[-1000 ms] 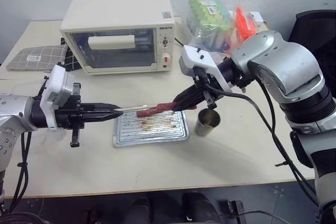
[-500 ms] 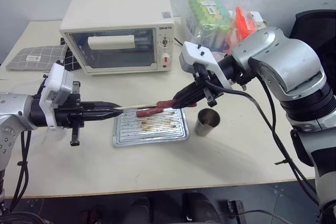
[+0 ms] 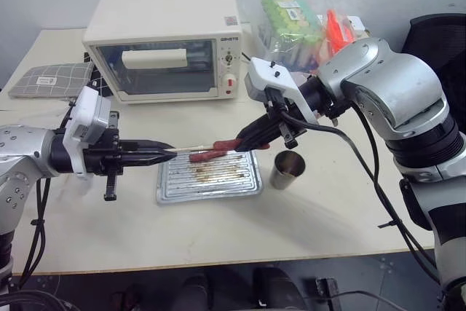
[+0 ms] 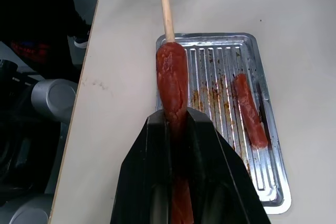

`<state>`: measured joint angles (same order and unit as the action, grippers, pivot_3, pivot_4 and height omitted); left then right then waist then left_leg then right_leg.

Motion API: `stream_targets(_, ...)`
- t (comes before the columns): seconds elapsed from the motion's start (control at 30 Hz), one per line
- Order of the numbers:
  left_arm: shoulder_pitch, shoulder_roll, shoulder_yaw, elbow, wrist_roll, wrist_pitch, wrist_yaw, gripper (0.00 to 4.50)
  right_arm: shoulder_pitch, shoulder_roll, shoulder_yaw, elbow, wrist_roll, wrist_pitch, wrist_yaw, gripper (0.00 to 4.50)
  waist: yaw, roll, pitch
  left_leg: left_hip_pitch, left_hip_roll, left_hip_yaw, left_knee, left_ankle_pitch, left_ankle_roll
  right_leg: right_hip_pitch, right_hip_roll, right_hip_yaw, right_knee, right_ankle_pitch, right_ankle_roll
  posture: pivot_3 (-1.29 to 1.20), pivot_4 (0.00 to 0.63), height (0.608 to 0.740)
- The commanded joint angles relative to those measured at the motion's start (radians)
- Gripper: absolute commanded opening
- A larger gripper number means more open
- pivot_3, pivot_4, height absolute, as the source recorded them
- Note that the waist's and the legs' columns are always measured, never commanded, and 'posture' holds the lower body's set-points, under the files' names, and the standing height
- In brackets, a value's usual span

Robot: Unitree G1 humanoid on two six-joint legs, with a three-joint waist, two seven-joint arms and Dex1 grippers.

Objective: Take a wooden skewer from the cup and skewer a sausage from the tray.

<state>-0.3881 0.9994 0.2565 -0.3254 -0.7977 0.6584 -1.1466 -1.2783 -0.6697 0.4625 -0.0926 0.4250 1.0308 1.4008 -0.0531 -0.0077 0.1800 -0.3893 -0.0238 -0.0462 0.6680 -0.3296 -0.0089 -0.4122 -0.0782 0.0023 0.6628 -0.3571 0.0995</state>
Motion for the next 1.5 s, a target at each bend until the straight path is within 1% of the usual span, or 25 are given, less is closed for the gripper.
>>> stream_targets(0.03,-0.075,-0.035,-0.054,0.0,0.016,-0.025,0.004,0.0,-0.037,0.03,-0.038,-0.04,0.032,-0.001,-0.003,0.34,0.0,0.0,0.0,0.0,0.0,0.0,0.0,0.0,0.0,0.0,0.0,0.0,0.0,0.0,0.0,0.0,0.15,0.74)
stream_targets(0.27,-0.142,-0.102,-0.12,0.025,0.063,-0.037,0.009,0.0,-0.043,0.05,-0.048,-0.057,0.05,0.017,-0.007,0.34,-0.001,0.0,0.0,0.0,0.0,0.0,0.001,0.0,0.0,0.0,0.0,0.0,0.001,0.0,0.0,0.0,0.15,0.74)
stream_targets(0.47,-0.137,-0.114,-0.112,0.032,0.081,-0.043,-0.005,0.0,-0.037,0.036,-0.054,-0.062,0.052,0.024,-0.002,0.34,-0.002,0.0,0.0,0.0,0.0,0.0,0.001,0.0,0.0,0.0,0.0,0.0,0.001,0.0,0.0,0.0,0.15,0.74)
stream_targets(0.53,-0.116,-0.101,-0.093,0.032,0.086,-0.045,-0.008,0.0,-0.035,0.022,-0.054,-0.054,0.045,0.027,-0.001,0.78,-0.002,0.0,0.0,0.0,0.0,0.0,0.001,0.0,0.0,0.0,0.0,0.0,0.001,0.0,0.0,0.0,0.15,0.74)
stream_targets(0.57,-0.102,-0.093,-0.079,0.03,0.087,-0.045,-0.007,0.0,-0.034,0.016,-0.057,-0.049,0.042,0.027,-0.004,0.86,-0.003,0.0,0.0,0.0,0.0,0.0,0.001,0.0,0.0,0.0,0.0,0.0,0.001,0.0,0.0,0.0,0.15,0.74)
stream_targets(0.73,-0.02,-0.067,-0.003,-0.008,0.075,-0.033,0.02,0.0,-0.037,0.003,-0.08,-0.01,0.023,0.007,-0.032,2.22,-0.002,0.0,0.0,0.0,0.0,-0.001,0.001,0.0,0.0,-0.001,0.0,0.0,0.001,0.0,0.0,0.0,0.15,0.74)
stream_targets(0.8,0.02,-0.065,0.04,-0.033,0.068,-0.026,0.048,0.0,-0.04,0.002,-0.098,0.005,0.019,-0.005,-0.043,2.64,-0.002,0.0,0.0,0.0,0.0,-0.001,0.001,0.0,0.0,-0.001,0.0,0.0,0.001,0.0,0.0,0.0,0.15,0.74)
stream_targets(0.9,0.094,-0.071,0.128,-0.083,0.064,-0.019,0.106,0.0,-0.055,0.009,-0.15,0.044,0.031,-0.01,-0.067,2.64,-0.001,0.0,0.0,0.0,0.0,-0.001,0.001,0.0,0.0,-0.001,0.0,0.0,0.0,0.0,0.0,0.0,0.15,0.74)
stream_targets(0.97,0.161,-0.091,0.225,-0.133,0.055,-0.001,0.176,0.0,-0.062,0.015,-0.191,0.063,0.051,-0.001,-0.082,2.64,-0.001,0.0,0.0,0.0,0.0,-0.001,0.001,0.0,0.0,-0.001,0.0,0.0,0.0,0.0,0.0,0.0,0.15,0.74)
stream_targets(1.1,0.316,-0.199,0.452,-0.269,0.036,0.037,0.373,0.0,-0.046,0.009,-0.254,0.067,0.095,0.036,-0.098,2.64,-0.001,0.0,0.0,0.0,0.0,-0.001,0.0,0.0,0.0,-0.001,0.0,0.001,0.0,0.0,0.0,0.0,0.15,0.74)
stream_targets(1.13,0.347,-0.231,0.495,-0.299,0.032,0.043,0.421,0.0,-0.036,-0.003,-0.262,0.06,0.105,0.042,-0.091,2.97,0.0,0.0,0.0,0.0,0.0,-0.001,-0.001,0.0,0.0,-0.001,0.0,0.001,-0.001,0.0,0.0,0.0,0.15,0.74)
stream_targets(1.17,0.387,-0.269,0.541,-0.329,0.033,0.045,0.469,0.0,-0.027,-0.009,-0.272,0.056,0.115,0.046,-0.092,3.11,0.002,0.0,0.0,0.0,0.0,-0.001,0.0,0.0,0.0,-0.001,0.0,0.001,-0.001,0.0,0.0,0.0,0.15,0.74)
stream_targets(1.23,0.464,-0.331,0.607,-0.367,0.056,0.031,0.531,0.0,-0.015,-0.008,-0.292,0.051,0.123,0.052,-0.116,3.59,0.006,0.0,0.0,0.0,0.0,-0.001,0.0,0.0,0.0,-0.001,0.0,0.001,-0.001,0.0,0.0,0.0,0.15,0.74)
stream_targets(1.27,0.496,-0.358,0.631,-0.376,0.074,0.018,0.555,0.0,-0.01,-0.005,-0.303,0.05,0.128,0.057,-0.132,3.7,0.007,0.0,0.0,0.0,0.0,-0.001,0.0,0.0,0.0,0.0,0.0,0.001,-0.001,0.0,0.0,0.0,0.15,0.74)
stream_targets(1.3,0.531,-0.401,0.67,-0.37,0.104,-0.004,0.596,0.0,-0.005,0.002,-0.321,0.049,0.138,0.06,-0.152,3.91,0.01,0.0,0.0,0.001,0.0,0.0,0.001,0.0,0.001,0.0,0.0,0.002,-0.001,0.0,0.0,0.0,0.15,0.74)
stream_targets(1.37,0.578,-0.473,0.742,-0.332,0.152,-0.051,0.679,0.0,0.004,0.013,-0.35,0.046,0.159,0.069,-0.177,3.91,0.014,0.0,0.0,0.0,0.0,0.0,0.0,0.0,0.001,0.0,0.0,0.002,-0.002,0.0,0.0,0.0,0.15,0.74)
stream_targets(1.4,0.59,-0.492,0.766,-0.301,0.174,-0.073,0.71,0.0,0.005,0.015,-0.357,0.045,0.164,0.067,-0.184,3.91,0.015,-0.001,0.0,0.001,0.0,0.0,0.001,0.0,0.001,0.0,0.0,0.002,-0.001,0.0,0.0,0.0,0.15,0.74)
stream_targets(1.47,0.598,-0.498,0.776,-0.247,0.211,-0.111,0.739,0.0,0.002,0.017,-0.36,0.048,0.172,0.062,-0.192,3.91,0.024,-0.001,-0.001,0.001,0.0,0.0,0.001,0.0,0.001,0.0,0.0,0.001,-0.002,0.0,0.0,0.0,0.15,0.74)
stream_targets(1.5,0.589,-0.485,0.775,-0.198,0.231,-0.129,0.752,0.0,-0.004,0.018,-0.363,0.053,0.177,0.061,-0.195,3.91,0.025,-0.001,-0.001,0.001,0.0,0.0,0.001,0.0,0.001,0.0,0.0,0.001,-0.002,0.0,0.0,0.0,0.15,0.74)
